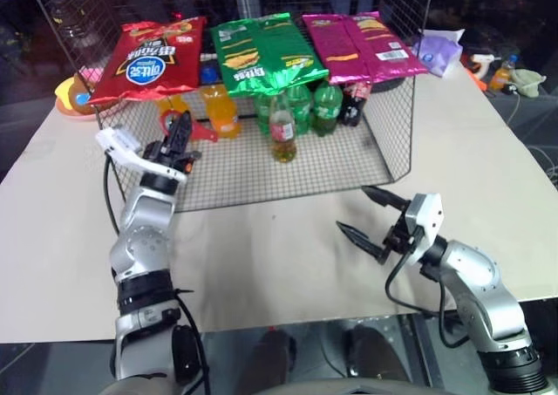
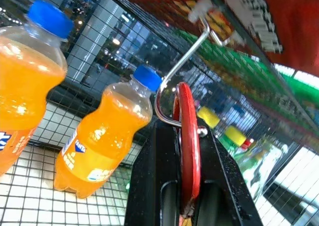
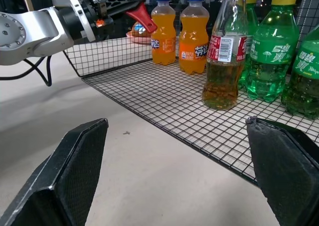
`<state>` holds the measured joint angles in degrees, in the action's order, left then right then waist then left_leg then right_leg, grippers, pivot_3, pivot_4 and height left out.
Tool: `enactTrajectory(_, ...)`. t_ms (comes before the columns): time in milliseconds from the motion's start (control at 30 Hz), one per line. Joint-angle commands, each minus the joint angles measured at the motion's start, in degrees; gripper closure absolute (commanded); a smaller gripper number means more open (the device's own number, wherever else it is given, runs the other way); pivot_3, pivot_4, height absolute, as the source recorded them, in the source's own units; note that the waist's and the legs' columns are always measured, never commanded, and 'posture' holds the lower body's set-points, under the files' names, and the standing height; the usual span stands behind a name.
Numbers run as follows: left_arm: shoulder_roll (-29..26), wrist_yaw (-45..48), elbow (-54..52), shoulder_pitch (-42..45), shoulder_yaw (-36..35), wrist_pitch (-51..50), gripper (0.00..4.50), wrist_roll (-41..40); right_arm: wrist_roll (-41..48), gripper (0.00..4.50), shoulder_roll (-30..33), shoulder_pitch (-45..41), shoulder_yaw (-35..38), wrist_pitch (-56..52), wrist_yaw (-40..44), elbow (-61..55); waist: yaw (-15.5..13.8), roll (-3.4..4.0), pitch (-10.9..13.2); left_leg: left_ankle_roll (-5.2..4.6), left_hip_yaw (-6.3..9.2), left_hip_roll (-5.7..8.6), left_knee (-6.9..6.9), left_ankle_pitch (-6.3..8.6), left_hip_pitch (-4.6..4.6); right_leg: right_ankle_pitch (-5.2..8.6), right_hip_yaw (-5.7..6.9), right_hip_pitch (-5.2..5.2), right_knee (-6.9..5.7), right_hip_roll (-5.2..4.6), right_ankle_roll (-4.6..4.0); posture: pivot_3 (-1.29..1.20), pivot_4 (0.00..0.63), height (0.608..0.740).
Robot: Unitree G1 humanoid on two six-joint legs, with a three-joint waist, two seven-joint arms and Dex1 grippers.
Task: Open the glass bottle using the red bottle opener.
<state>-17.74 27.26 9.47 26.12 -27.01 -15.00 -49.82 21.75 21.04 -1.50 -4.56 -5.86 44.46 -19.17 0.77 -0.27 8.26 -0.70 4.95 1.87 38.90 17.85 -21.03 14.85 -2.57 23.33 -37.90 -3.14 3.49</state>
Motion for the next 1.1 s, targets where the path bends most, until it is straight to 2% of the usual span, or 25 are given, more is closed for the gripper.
enactTrajectory(33,0.0,-0.2,-4.0,0.8,-1.9,-0.2,4.46,-2.5,0.4,0.00,-0.1,0.1,0.3,1.3,-0.1,-1.0,0.0,0.00,0.0,0.00,0.00,0.00,0.01,0.00,0.00,0.00,0.00,0.00,0.00,0.00,0.00,0.00,0.150,0.740)
enactTrajectory(267,0.6,-1.0,-4.3,1.7,-3.4,-0.9,4.46,-5.2,0.1,0.00,-0.1,-0.1,0.3,1.3,-0.1,-0.7,0.0,-0.06,0.0,0.00,0.01,0.00,0.03,0.00,-0.03,0.00,0.01,0.00,0.00,0.00,0.00,0.00,0.150,0.740)
enactTrajectory(1100,1.6,3.7,-9.7,-3.5,-2.2,-2.8,4.46,-7.0,-0.8,0.00,-0.9,0.3,0.3,2.0,-0.5,-0.3,0.0,-0.24,0.1,0.00,0.07,0.00,0.13,0.00,-0.10,0.00,0.06,0.00,0.00,0.00,0.00,0.00,0.150,0.740)
